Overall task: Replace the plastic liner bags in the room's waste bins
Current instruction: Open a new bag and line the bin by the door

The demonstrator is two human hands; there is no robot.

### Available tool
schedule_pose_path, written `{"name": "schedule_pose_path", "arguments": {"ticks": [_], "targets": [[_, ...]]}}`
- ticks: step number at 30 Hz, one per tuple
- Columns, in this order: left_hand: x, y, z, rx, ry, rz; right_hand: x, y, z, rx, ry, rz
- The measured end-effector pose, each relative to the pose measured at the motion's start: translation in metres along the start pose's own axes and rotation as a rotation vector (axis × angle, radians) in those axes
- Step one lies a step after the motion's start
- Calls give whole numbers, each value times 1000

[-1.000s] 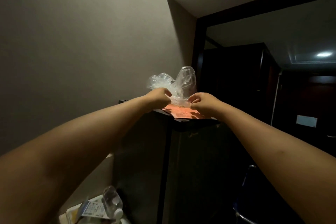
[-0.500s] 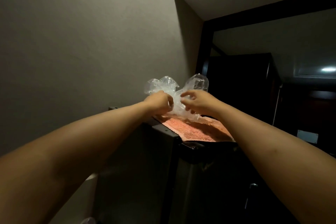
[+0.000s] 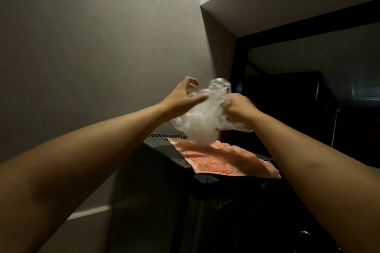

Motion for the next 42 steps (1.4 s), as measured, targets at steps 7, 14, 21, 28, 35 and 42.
{"name": "schedule_pose_path", "arguments": {"ticks": [7, 14, 21, 28, 35, 42], "targets": [[-20, 5, 27, -113, 102, -198, -7, 21, -27, -144, -648, 206], [-11, 2, 25, -40, -305, -107, 4, 23, -42, 75, -974, 380], [-34, 3, 17, -4, -525, -86, 48, 20, -59, 242, -859, 542], [-55, 3, 15, -116, -714, -107, 72, 12, -68, 403, -1168, 621], [-47, -11, 8, 206, 38, -355, 91, 3, -59, 221, -862, 541], [-13, -38, 8, 166, 196, -293, 53, -1, -37, -145, -594, -88]]}}
Point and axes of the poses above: each hand's wrist, its own y-axis away from the middle knuckle, its own z-axis out of the palm, x = y × z, the point moved 1 cm from there along -y, towards the middle knuckle, and after that the axes turned 7 degrees about z, right-handed, at the moved point
